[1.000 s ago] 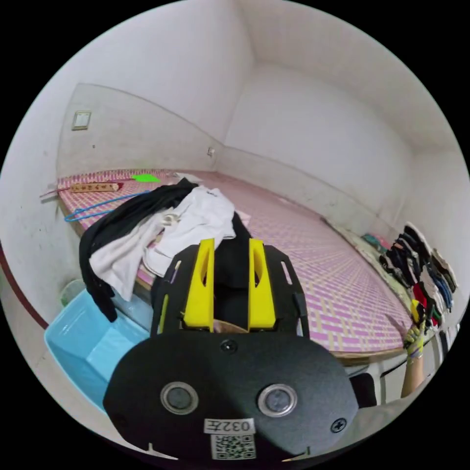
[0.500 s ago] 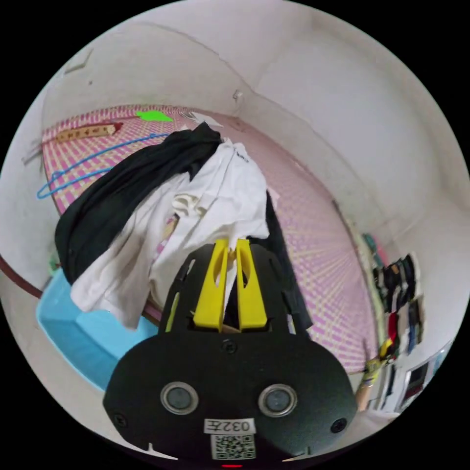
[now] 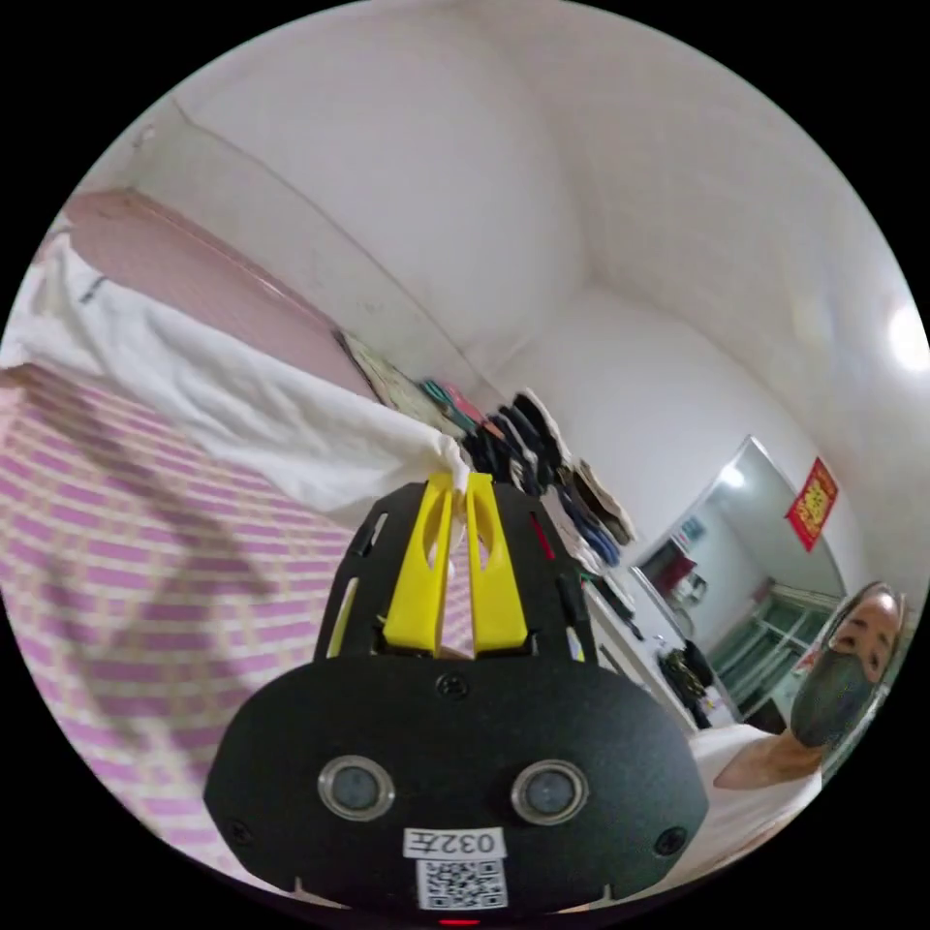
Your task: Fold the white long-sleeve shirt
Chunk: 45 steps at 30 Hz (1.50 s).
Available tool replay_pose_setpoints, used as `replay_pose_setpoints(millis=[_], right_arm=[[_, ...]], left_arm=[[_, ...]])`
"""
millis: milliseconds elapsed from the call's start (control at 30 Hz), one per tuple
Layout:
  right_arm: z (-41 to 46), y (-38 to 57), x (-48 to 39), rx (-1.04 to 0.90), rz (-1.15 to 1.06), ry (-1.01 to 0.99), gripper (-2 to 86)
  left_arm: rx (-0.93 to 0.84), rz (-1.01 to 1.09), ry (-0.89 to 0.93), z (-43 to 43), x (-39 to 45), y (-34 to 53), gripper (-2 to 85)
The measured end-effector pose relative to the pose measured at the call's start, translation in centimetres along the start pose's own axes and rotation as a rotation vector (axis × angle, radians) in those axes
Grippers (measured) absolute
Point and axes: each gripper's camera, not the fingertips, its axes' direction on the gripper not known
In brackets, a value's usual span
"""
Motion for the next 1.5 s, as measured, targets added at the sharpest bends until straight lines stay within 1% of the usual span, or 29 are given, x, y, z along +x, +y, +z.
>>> replay_pose_setpoints(millis=[67,100,167,233,300,367,433,500,600,633,667,700,733,767,800,867,900,933,967,1067,1133,1167,1233,1267,1367,1433,1500], right_arm=[[-0.2,-0.5,0.1,0.044,0.002,0.074,-1.0],[-0.2,-0.6,0.3,0.049,0.013,0.097,-1.0],[0.3,-1.4,1.1,0.056,0.071,0.181,-1.0],[0.7,-2.0,1.6,0.055,0.107,0.231,-1.0],[1.0,-2.5,2.2,0.058,0.133,0.26,-1.0],[1.3,-3.1,2.8,0.058,0.168,0.29,-1.0],[1.6,-3.5,3.2,0.054,0.182,0.304,-1.0],[2.0,-3.9,3.5,0.045,0.191,0.316,-1.0],[2.7,-4.5,4.1,0.023,0.207,0.313,-1.0],[2.8,-4.7,4.2,0.022,0.2,0.301,-1.0],[2.9,-4.8,4.3,0.022,0.19,0.286,-1.0],[2.9,-4.8,4.3,0.022,0.186,0.279,-1.0],[3.0,-4.9,4.3,0.023,0.178,0.266,-1.0],[3.1,-4.9,4.4,0.026,0.174,0.255,-1.0],[3.1,-4.9,4.4,0.029,0.172,0.249,-1.0],[3.2,-5.0,4.5,0.044,0.166,0.236,-1.0],[3.3,-5.0,4.5,0.046,0.165,0.233,-1.0],[3.4,-5.1,4.6,0.047,0.162,0.229,-1.0],[3.6,-5.1,4.6,0.045,0.157,0.227,-1.0],[4.1,-5.2,4.6,0.033,0.152,0.226,-1.0],[4.4,-5.2,4.7,0.024,0.154,0.223,-1.0],[4.5,-5.2,4.7,0.023,0.156,0.223,-1.0],[4.7,-5.1,4.7,0.026,0.156,0.225,-1.0],[4.8,-5.1,4.7,0.028,0.154,0.226,-1.0],[5.4,-5.0,4.6,0.023,0.152,0.237,-1.0],[5.7,-5.0,4.5,0.02,0.15,0.242,-1.0],[6.0,-4.9,4.5,0.02,0.15,0.243,-1.0]], left_arm=[[-0.108,-0.047,0.083,9.6,1.4,0.6,-1.5],[-0.134,-0.067,0.115,11.9,1.8,0.9,-1.4],[-0.222,-0.129,0.288,19.8,4.3,1.6,-1.2],[-0.306,-0.164,0.372,24.9,6.6,1.7,-0.6],[-0.383,-0.187,0.391,29.0,8.9,1.7,1.4],[-0.591,-0.143,0.365,33.5,11.6,1.7,7.1],[-0.698,-0.078,0.394,34.5,12.8,2.4,9.0],[-0.696,-0.017,0.368,32.7,12.9,3.0,9.3],[-0.615,0.052,0.319,25.7,10.9,4.0,9.6],[-0.554,0.095,0.26,21.4,10.0,4.4,9.8],[-0.486,0.137,0.137,16.7,8.8,5.0,9.9],[-0.449,0.149,0.056,14.2,8.1,5.2,9.9],[-0.367,0.129,-0.106,8.9,6.2,5.6,10.0],[-0.267,0.068,-0.248,3.1,4.1,6.2,10.1],[-0.215,0.028,-0.318,0.1,3.1,6.7,9.8],[0.0,-0.095,-0.575,-11.3,1.2,9.6,9.2],[0.044,-0.117,-0.636,-13.7,1.1,10.5,9.2],[0.122,-0.167,-0.747,-17.8,1.0,12.1,9.1],[0.182,-0.214,-0.807,-21.1,0.6,13.4,9.1],[0.262,-0.324,-0.786,-26.8,-1.5,14.2,9.6],[0.312,-0.405,-0.811,-29.4,-3.2,13.5,10.6],[0.348,-0.441,-0.791,-30.7,-4.6,12.8,11.1],[0.398,-0.517,-0.8,-32.3,-6.9,11.5,11.5],[0.416,-0.576,-0.848,-33.1,-8.6,10.7,11.5],[0.41,-0.711,-0.881,-33.9,-12.7,9.5,11.0],[0.45,-0.744,-0.901,-34.1,-13.6,9.5,7.9],[0.498,-0.72,-0.862,-34.0,-13.8,9.6,3.2]])
